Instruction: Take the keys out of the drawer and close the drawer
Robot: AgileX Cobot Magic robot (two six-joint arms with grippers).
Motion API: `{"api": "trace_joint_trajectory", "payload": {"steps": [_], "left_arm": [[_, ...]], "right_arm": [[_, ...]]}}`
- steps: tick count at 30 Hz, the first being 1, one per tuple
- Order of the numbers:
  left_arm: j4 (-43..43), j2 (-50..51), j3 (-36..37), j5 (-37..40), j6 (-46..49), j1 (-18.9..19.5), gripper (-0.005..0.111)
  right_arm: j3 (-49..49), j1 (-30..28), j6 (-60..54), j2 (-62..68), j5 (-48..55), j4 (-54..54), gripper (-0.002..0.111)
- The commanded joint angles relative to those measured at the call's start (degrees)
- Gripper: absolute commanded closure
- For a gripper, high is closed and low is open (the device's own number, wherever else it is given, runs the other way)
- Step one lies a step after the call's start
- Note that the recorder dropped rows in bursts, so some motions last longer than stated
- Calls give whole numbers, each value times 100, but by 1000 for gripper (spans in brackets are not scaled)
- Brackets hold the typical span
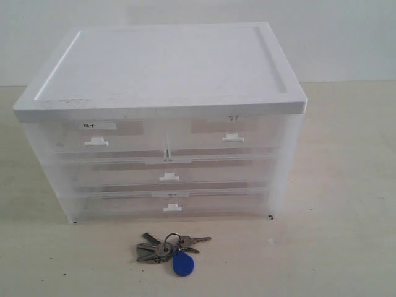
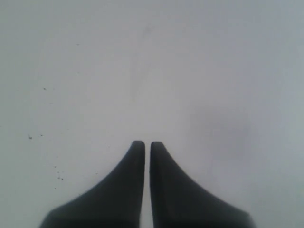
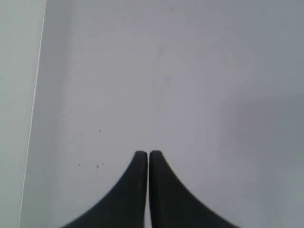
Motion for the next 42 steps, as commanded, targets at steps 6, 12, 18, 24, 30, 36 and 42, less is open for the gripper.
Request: {"api": "trace_joint_trajectory", "payload": {"steps": [6,12,18,24,30,36,42], "left_arm": [[-4682,-12,882,445,4902,-28,102],[-4682,-12,1615,575,5888,234,102],[-4841,-12,1632,1418,6510,760,102],[-4841,-12,1632,2226,7015,885,102],[-4804,-12,1632,3087,7126,885,102],[-4781,-12,1632,3258,7126,885,102],[-4781,-12,1632,3258,7126,885,102]], "right_arm": [[-2,-1,3,-23,-24,0,108],[-2,-1,-8,-23,-24,0,108],[-2,-1,3,-23,-24,0,108],[-2,-1,-14,-23,-24,0,108],[-2,-1,-14,-23,-24,0,108],[-2,-1,-2,-23,-24,0,108],[-2,-1,-15,-23,-24,0,108]]}}
